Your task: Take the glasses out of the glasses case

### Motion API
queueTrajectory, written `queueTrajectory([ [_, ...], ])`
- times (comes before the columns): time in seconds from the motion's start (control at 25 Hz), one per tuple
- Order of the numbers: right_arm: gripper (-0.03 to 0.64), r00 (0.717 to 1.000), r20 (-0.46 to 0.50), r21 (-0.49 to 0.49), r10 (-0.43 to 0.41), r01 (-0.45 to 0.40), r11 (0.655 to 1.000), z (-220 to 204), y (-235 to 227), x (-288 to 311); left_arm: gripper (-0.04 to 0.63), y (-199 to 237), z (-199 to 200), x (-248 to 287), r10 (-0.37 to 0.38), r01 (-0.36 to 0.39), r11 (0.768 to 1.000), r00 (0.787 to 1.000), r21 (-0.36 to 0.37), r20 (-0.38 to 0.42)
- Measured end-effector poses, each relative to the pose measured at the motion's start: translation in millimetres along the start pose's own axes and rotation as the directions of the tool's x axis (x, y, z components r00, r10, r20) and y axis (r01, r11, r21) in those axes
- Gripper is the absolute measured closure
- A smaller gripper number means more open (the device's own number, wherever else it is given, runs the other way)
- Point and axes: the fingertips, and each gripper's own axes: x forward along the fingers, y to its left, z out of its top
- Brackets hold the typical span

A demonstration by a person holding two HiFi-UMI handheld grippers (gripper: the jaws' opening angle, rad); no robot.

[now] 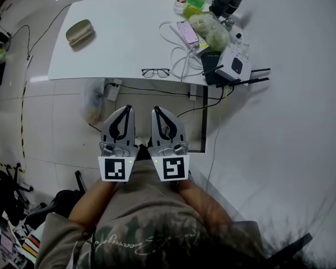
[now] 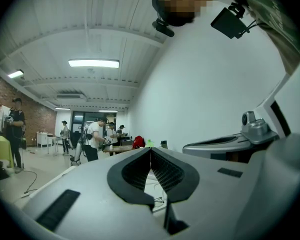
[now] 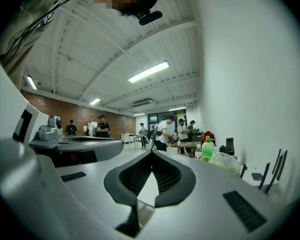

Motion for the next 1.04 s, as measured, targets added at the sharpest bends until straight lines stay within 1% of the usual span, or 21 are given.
queueTrajectory([
  [0.12,0.604,1.000,-0.002,-0.013,-0.012,0.012,1.000,-4,14,-13,0.586,-3,-2,-14,-0.009,0.009,1.000,1.000,-0.001,-0.003],
  [0.28,0.604,0.999,-0.053,-0.003,-0.015,0.014,1.000,-22,25,-27,0.586,-2,-11,-26,-0.001,0.001,1.000,1.000,-0.007,-0.026],
  [0.36,0.604,0.999,-0.042,0.002,-0.015,0.015,1.000,-20,23,-29,0.586,-1,-10,-30,0.014,-0.015,0.999,1.000,-0.030,-0.017],
  [0.44,0.604,1.000,-0.019,-0.015,-0.006,0.006,1.000,-13,23,-28,0.586,1,-7,-34,0.032,-0.032,0.998,0.999,-0.049,-0.013],
  [0.52,0.604,1.000,-0.002,-0.032,0.009,-0.009,0.999,-7,22,-27,0.586,2,-6,-34,0.051,-0.052,0.997,0.999,-0.050,-0.017],
  [0.6,0.604,1.000,-0.010,-0.043,0.025,-0.025,0.999,-5,19,-26,0.586,1,-3,-32,0.070,-0.071,0.996,0.997,-0.050,-0.015],
  [0.72,0.604,0.999,-0.012,-0.042,0.033,-0.033,0.999,-2,8,-24,0.586,-5,4,-25,0.078,-0.078,0.995,0.997,-0.057,0.001],
  [0.84,0.604,0.999,-0.022,-0.051,0.043,-0.044,0.998,-3,-1,-25,0.586,-11,9,-16,0.093,-0.093,0.990,0.996,-0.109,-0.003],
  [0.92,0.604,0.999,-0.024,-0.079,0.042,-0.044,0.996,1,-8,-25,0.586,-16,12,-9,0.097,-0.096,0.987,0.995,-0.126,0.003],
  [1.04,0.604,0.998,-0.038,-0.148,0.043,-0.049,0.988,6,-11,-28,0.586,-26,13,-2,0.080,-0.080,0.992,0.997,-0.097,0.002],
])
